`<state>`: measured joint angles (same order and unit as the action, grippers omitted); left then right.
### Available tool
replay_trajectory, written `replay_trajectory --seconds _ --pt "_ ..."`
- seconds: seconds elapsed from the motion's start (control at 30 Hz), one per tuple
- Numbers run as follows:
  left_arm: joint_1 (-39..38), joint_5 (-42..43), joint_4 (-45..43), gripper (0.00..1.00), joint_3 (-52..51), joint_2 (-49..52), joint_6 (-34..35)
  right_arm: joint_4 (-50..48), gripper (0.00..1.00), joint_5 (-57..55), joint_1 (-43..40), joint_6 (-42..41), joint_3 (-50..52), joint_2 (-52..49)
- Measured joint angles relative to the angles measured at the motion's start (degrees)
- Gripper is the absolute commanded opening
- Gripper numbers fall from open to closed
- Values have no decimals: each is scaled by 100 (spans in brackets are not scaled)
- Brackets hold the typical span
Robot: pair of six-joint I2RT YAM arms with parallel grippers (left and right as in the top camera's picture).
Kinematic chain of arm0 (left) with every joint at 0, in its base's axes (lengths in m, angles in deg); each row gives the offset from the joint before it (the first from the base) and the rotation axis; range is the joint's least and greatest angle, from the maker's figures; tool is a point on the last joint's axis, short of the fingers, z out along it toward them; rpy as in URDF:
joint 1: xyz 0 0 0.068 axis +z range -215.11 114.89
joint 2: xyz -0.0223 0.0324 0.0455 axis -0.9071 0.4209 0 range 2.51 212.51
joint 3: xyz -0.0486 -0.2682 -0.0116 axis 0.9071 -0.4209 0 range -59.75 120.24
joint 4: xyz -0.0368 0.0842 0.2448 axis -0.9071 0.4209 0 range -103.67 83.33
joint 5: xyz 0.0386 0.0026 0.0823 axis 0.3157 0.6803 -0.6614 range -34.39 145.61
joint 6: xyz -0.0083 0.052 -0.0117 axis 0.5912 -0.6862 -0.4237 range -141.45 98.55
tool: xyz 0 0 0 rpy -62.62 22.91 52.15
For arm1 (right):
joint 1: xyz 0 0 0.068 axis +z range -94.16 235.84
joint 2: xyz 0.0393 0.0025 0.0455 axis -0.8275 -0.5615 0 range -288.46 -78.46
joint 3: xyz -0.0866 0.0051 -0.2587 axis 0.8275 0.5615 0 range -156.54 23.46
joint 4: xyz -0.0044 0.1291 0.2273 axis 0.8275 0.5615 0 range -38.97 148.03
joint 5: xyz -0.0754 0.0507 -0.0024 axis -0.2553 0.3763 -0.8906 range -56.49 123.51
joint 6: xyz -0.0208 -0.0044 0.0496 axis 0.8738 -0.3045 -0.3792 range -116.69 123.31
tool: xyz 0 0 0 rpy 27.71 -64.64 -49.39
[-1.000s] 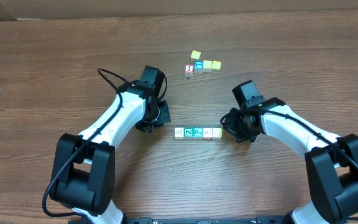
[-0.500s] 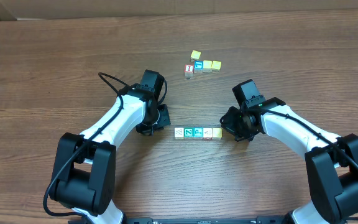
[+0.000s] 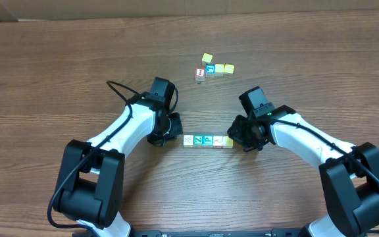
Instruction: Flip 5 blocks
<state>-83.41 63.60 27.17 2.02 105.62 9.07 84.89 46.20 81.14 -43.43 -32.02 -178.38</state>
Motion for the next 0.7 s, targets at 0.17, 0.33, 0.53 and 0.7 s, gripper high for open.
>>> replay_trajectory --seconds 0.17,0.33,0.53,0.7 --pt "-120 39 -55 4 -31 0 87 4 4 0 24 2 0 0" --pt "-160 42 -85 4 -31 0 90 22 4 0 24 2 0 0" --pt "-160 39 -48 4 -31 0 90 142 4 -35 24 -2 0 0" --pt "-160 42 -35 4 -31 0 92 166 4 -55 24 0 0 0"
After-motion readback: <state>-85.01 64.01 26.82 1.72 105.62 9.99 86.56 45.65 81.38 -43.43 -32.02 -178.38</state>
